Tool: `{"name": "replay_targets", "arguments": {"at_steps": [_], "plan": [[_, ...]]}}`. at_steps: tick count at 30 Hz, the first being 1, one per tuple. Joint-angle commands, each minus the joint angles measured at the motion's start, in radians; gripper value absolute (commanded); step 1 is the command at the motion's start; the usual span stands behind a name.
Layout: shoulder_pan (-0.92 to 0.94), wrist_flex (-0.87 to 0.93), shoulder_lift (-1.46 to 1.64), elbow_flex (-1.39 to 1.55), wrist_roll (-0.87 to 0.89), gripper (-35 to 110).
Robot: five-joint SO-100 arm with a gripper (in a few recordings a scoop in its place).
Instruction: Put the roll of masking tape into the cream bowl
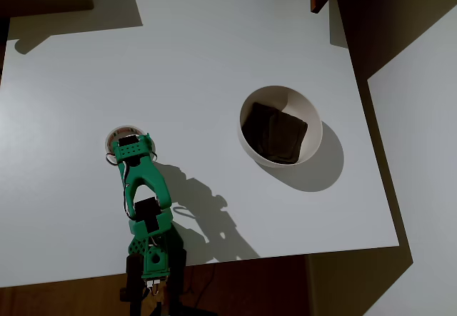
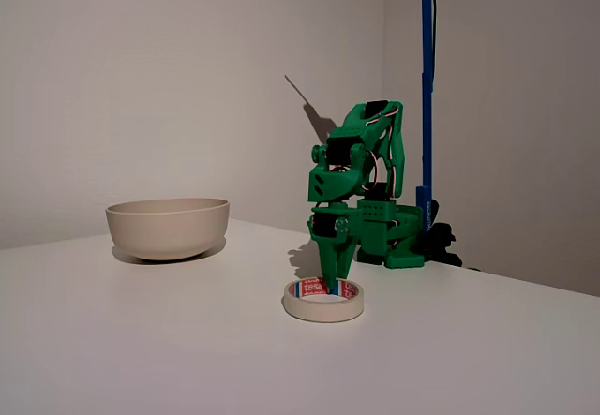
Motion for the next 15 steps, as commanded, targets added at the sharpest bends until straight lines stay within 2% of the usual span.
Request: {"name": "replay_targets", "arguments": {"at_steps": [1,4,15], "plan": [[-0.011,0.014,0.017,-0.054,0.012,2],[-0.011,0.014,0.015,-0.054,0.014,-8],[-0.012,0.005,0.031,-0.041,0.011,-8]]}}
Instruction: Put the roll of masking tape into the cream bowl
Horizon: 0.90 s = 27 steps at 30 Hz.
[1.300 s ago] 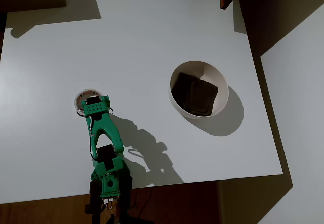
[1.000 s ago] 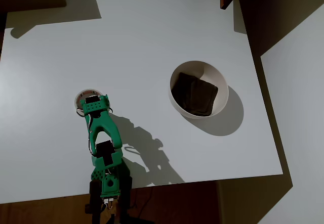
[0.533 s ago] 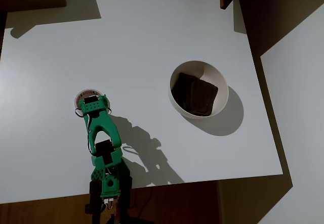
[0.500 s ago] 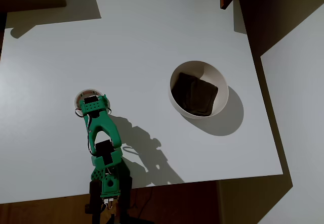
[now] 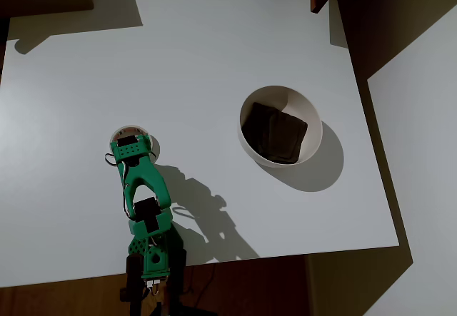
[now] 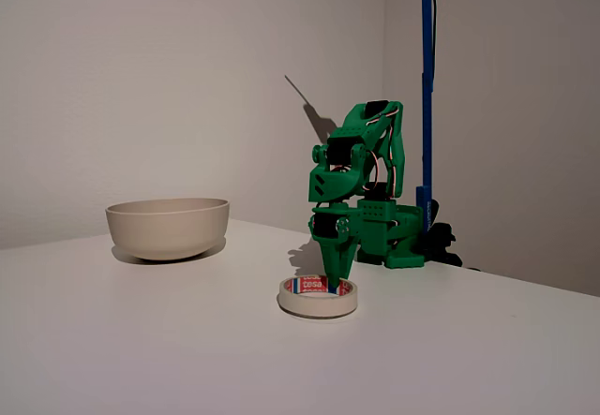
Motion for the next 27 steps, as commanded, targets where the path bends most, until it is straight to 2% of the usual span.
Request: {"name": "replay_targets", "arguments": {"at_steps": [1,5,16,27], "plan": [[-0.017,-0.002,0.043,-0.037,0.011,-8],[-0.014,0.035,0.161,-0.026,0.009,-8],[0.018,0.295,0.724,-0.029,-0.011,-8],[0.195,0.453,1.173,-0.041,-0.097,-8]]}}
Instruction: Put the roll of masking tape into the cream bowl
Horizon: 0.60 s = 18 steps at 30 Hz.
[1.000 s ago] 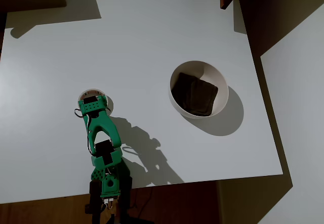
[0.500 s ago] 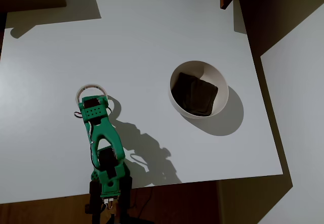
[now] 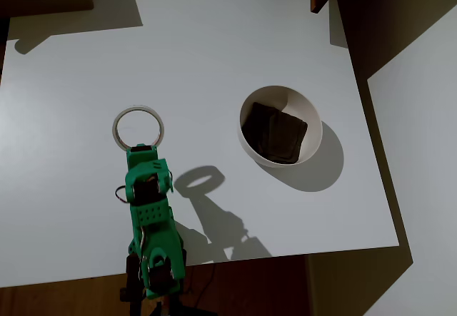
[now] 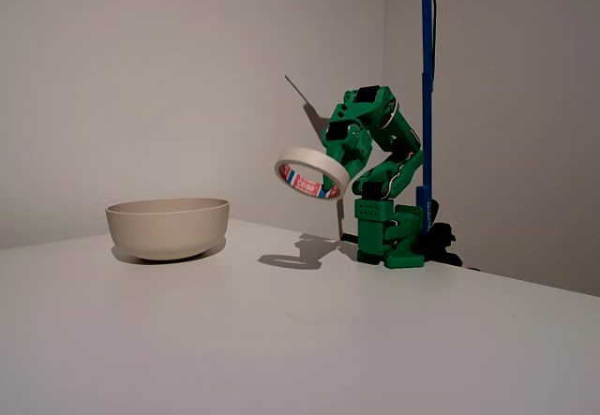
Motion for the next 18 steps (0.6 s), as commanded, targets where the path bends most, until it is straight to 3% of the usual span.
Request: {"name": "replay_targets", "arguments": {"at_steps": [1,10,18], "plan": [[0.074,0.054,0.169,-0.048,-0.023,-8],[0.336,0.066,0.371,-0.066,-0.12,-8],[0.506,-0.049,0.164,-0.181,-0.138,-8]]}}
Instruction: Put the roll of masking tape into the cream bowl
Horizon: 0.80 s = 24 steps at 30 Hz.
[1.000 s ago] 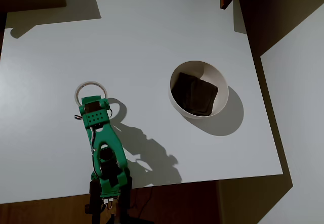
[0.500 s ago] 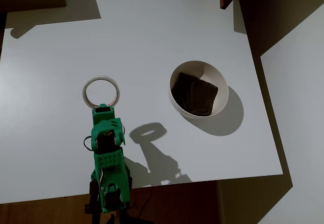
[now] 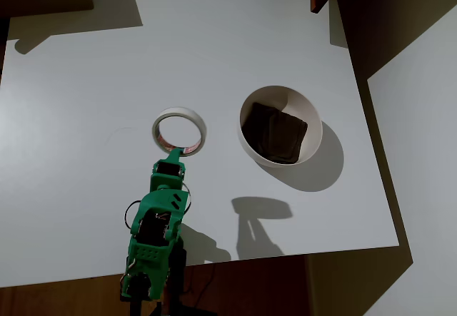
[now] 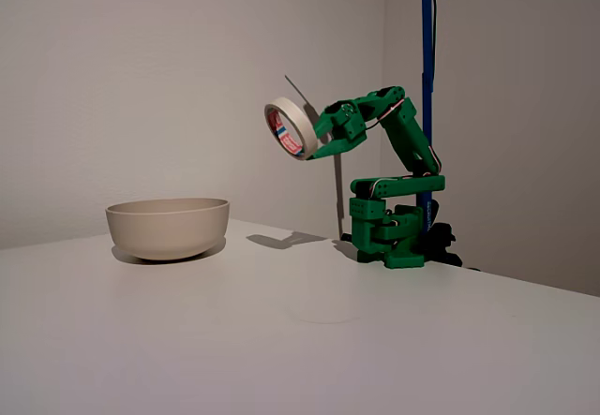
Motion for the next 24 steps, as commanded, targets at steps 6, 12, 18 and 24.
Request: {"name": "replay_targets", "arguments": {"at_steps": [6,12,18,24], "plan": [[0.138,-0.178,-0.344,-0.173,0.003,-8],[0.235,-0.31,-0.701,-0.316,0.003,-8],[0.341,-0.311,-1.085,-0.621,0.028,-8],[0.396,-0.339,-1.281,-0.761,0.043,-8]]}}
